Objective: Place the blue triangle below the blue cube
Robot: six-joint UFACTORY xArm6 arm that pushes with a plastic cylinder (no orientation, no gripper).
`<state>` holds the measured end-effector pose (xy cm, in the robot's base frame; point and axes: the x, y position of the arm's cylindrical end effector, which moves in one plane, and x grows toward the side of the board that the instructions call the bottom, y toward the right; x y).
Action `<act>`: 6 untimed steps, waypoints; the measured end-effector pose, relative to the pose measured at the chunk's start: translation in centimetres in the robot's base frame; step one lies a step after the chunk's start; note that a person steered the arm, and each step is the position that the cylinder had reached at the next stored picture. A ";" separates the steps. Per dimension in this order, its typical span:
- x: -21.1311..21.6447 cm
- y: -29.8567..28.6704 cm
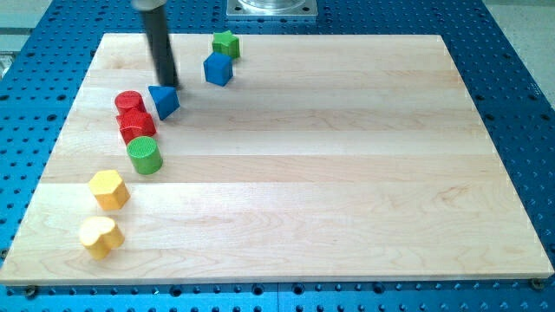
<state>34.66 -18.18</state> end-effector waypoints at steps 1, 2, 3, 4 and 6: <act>2.8 -0.9; 1.7 -0.9; 2.2 -0.9; 4.0 -0.1; 5.6 7.7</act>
